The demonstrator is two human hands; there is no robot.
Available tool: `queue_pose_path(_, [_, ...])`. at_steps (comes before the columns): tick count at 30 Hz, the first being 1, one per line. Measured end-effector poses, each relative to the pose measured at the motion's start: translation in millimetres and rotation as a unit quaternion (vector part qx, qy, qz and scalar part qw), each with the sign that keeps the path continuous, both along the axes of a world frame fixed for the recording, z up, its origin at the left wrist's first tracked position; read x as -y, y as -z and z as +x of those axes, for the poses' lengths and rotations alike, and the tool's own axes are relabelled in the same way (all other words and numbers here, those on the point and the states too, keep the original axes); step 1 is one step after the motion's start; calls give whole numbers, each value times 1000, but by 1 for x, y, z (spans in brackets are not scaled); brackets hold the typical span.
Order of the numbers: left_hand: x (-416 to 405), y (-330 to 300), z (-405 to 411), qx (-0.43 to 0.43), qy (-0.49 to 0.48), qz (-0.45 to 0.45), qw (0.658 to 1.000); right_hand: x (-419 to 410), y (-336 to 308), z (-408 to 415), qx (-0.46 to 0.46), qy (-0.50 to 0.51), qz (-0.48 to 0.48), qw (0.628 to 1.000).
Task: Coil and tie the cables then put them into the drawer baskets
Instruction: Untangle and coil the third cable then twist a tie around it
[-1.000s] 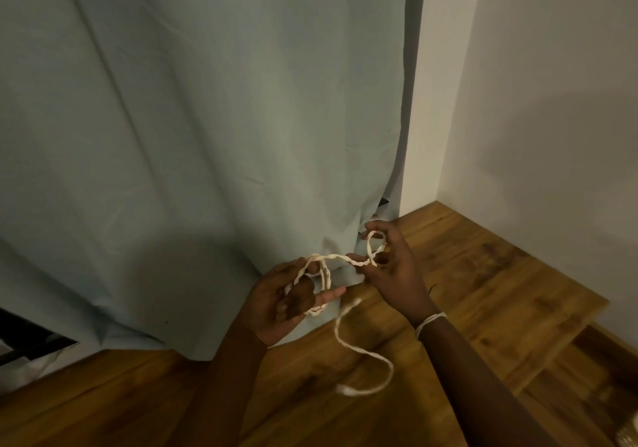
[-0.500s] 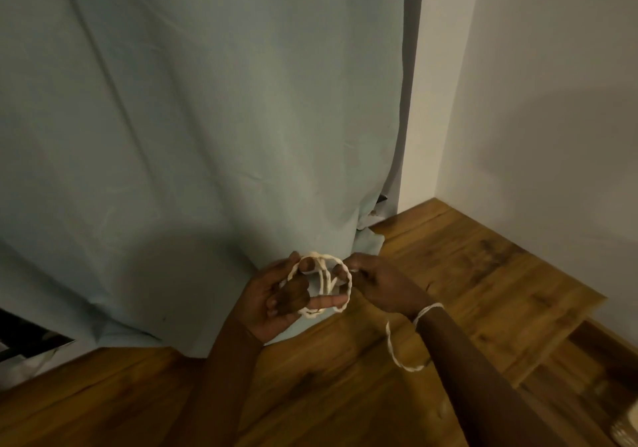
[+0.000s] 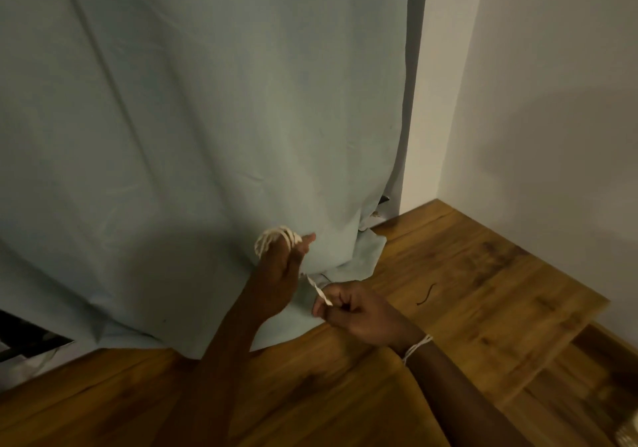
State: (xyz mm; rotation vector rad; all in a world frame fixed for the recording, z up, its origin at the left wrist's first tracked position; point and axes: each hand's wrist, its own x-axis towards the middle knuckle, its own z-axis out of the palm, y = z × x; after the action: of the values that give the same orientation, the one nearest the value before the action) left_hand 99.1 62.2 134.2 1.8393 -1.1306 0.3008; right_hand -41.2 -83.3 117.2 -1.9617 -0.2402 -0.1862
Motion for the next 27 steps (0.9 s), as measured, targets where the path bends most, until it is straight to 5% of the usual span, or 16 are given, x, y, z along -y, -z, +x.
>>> queue_pose_path(3, [-1,12,-15,9,-12,65,998,18,-14,5,96,59,-108,988])
queue_pose_path(5, [-5,14,-17,-125,30,108,986,30,-23,10,142,90,-161,972])
queue_pose_path(9, [-4,-2,-31,-319,109,170,926,50,-29,16,174,133,-188,957])
queue_pose_path(13, [-10,-2,-32,-450,291,87,840,55,-35,19,142,130,-113,975])
queue_pose_path(15, [-14,1,-28,-459,349,88,813,56,-34,16,127,120,-49,983])
queue_pose_path(18, [-14,-8,-32,-417,295,179,841,58,-29,15,129,114,-43,984])
queue_pose_path(24, [-8,1,-32,-336,152,322,872,68,-23,21,58,136,-332,932])
queue_pose_path(27, [-8,5,-34,-316,143,337,875,71,-32,17,-21,74,-345,935])
